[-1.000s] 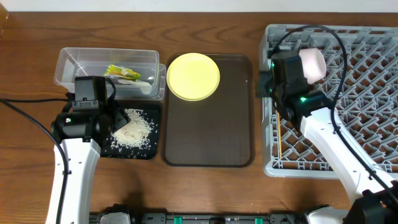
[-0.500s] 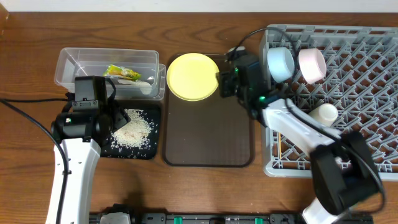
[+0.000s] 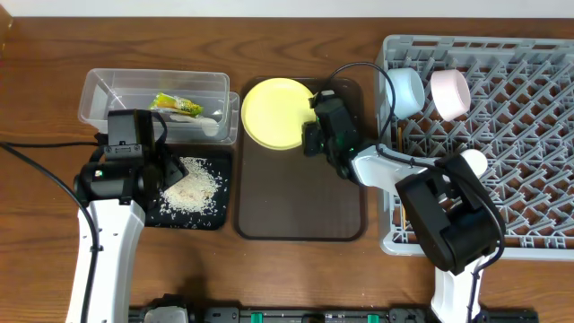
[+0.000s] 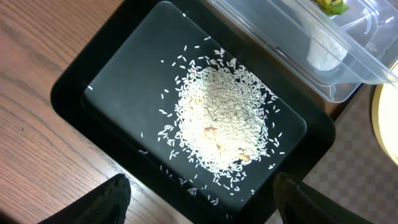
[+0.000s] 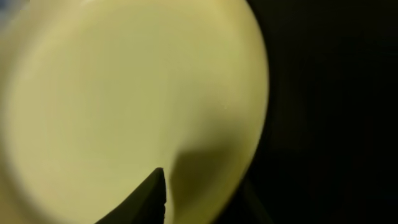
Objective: Sort waste into correct bins and load items into the dishwasher rack
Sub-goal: 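Move the right gripper to the yellow plate and grasp its edge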
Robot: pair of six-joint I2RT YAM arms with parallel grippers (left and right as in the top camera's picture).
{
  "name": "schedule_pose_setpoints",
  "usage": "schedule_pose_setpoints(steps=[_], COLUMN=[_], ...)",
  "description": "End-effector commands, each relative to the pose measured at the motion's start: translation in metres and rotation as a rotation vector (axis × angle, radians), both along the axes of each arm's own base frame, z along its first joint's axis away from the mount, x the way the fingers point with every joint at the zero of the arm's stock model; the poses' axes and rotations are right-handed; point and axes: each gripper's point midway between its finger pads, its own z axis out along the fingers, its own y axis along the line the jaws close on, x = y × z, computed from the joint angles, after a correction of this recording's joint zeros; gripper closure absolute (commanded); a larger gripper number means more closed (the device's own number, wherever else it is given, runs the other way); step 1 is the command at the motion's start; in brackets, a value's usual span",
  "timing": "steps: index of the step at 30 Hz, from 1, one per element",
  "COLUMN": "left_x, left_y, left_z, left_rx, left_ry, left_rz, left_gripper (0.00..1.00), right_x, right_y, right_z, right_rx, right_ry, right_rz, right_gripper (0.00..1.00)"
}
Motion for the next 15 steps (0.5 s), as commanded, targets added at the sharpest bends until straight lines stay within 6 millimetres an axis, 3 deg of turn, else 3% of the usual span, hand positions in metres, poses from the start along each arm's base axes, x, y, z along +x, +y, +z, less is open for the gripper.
schedule_pose_setpoints(steps=[1, 2, 7, 8, 11, 15], left_x=[0.001, 0.001, 0.001, 0.001, 0.001, 0.001], left_y=[0.002, 0.002, 0.002, 0.002, 0.002, 0.002], left_z=[0.0, -0.001, -0.002, -0.002, -0.002, -0.002], left_rx=[0.002, 0.002, 0.002, 0.002, 0.002, 0.002], left_ry=[0.005, 0.008, 0.014, 0.014, 0.014, 0.014], left_rz=[0.012, 0.012, 0.011, 0.011, 0.011, 0.011], left_gripper=[0.23, 0.23, 0.23, 0.23, 0.23, 0.24], right_x=[-0.003, -0.004, -0.005, -0.004, -0.001, 0.002], right_y=[-0.004, -0.005, -0.014, -0.017, -0.032, -0.056], right_z=[-0.009, -0.01, -0.008, -0.005, 0.014, 0.058], right_rx=[-0.022, -0.025, -0.038, -0.039, -0.061, -0.109], right_ry=[0.026, 0.03, 0.047, 0.048, 0.03, -0.03], right_rz=[-0.034, -0.035, -0.05, -0.056, -0.093, -0.081], right_gripper=[0.68, 0.68, 0.94, 0.95, 0.99, 0.99])
